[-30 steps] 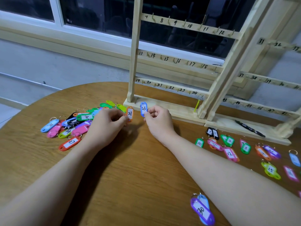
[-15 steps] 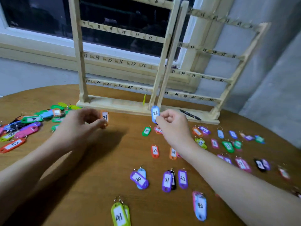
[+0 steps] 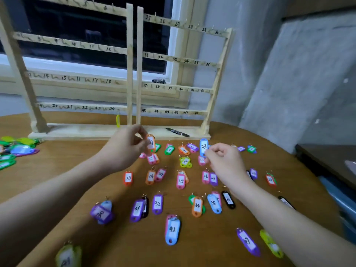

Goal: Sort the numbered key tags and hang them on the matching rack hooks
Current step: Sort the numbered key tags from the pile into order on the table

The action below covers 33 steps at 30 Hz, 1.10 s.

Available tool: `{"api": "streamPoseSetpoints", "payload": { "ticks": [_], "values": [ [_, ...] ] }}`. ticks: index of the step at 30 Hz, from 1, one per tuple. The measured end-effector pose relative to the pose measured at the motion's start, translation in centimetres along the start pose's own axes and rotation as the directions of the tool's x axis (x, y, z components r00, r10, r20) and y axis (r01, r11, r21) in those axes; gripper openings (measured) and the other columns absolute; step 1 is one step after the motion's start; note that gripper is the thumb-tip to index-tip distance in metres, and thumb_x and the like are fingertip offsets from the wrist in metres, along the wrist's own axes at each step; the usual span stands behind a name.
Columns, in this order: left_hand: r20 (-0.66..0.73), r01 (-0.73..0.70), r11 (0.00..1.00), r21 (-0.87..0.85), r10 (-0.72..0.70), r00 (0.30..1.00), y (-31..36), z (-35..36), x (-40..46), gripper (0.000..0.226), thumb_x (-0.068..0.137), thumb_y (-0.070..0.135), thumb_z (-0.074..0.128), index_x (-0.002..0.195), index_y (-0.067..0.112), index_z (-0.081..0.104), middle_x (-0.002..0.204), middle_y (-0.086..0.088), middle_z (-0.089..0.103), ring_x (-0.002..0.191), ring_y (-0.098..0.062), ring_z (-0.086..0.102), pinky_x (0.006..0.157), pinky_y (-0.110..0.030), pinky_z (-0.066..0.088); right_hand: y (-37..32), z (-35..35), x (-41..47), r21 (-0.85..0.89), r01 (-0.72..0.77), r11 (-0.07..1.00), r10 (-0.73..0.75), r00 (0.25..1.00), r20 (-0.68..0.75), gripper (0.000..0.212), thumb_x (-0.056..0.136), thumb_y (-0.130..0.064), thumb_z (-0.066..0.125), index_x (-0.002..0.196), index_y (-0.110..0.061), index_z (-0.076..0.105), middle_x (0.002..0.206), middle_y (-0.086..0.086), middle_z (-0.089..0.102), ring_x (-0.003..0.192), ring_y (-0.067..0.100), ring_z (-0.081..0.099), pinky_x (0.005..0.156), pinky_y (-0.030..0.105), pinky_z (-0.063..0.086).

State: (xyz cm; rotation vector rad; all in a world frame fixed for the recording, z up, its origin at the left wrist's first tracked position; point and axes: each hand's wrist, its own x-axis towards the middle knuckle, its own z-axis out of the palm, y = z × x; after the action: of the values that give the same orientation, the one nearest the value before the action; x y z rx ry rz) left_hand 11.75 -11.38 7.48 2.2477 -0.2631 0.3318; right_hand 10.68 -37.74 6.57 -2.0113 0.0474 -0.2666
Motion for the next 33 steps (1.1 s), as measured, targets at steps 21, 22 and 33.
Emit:
{"api": "streamPoseSetpoints", "payload": {
  "ticks": [21, 22, 33],
  "values": [
    [0.268, -0.047, 0.993, 0.112, 0.016, 0.963, 2.3, 6.4, 2.6, 0.014, 0.092, 0.022, 0.071, 0.078, 0.02, 0.071, 0.069, 0.006, 0.072, 0.057, -0.001, 0.06, 0.057, -0.016, 0.045, 3.9, -1.8, -1.5, -0.139, 0.124, 0.982, -0.098, 0.979, 0.179, 0.009, 0.088, -0.018, 0.076, 0.087, -0.026, 0.072, 0.08, -0.006, 0.073, 0.074, 0.012, 0.069, 0.072, 0.03, 0.06],
    [0.258, -0.035, 0.992, 0.119, 0.003, 0.966, 2.1, 6.0, 2.5, 0.012, 0.092, 0.021, 0.072, 0.08, 0.019, 0.072, 0.07, 0.006, 0.073, 0.059, -0.002, 0.062, 0.06, -0.019, 0.047, 3.8, -1.5, -1.5, -0.142, 0.12, 0.983, -0.093, 0.979, 0.184, 0.008, 0.088, -0.019, 0.076, 0.086, -0.025, 0.072, 0.079, -0.006, 0.073, 0.076, 0.014, 0.069, 0.073, 0.032, 0.06],
    [0.121, 0.103, 0.977, 0.185, -0.127, 0.985, -2.2, 0.1, 0.3, 0.007, 0.089, 0.021, 0.075, 0.083, 0.018, 0.074, 0.071, 0.005, 0.072, 0.056, 0.005, 0.06, 0.052, -0.007, 0.04, 2.1, 2.5, -1.4, -0.144, 0.167, 0.975, -0.13, 0.963, 0.237, 0.017, 0.086, -0.022, 0.073, 0.07, -0.021, 0.073, 0.064, -0.002, 0.069, 0.056, 0.002, 0.055, 0.059, 0.03, 0.047]
  ]
}}
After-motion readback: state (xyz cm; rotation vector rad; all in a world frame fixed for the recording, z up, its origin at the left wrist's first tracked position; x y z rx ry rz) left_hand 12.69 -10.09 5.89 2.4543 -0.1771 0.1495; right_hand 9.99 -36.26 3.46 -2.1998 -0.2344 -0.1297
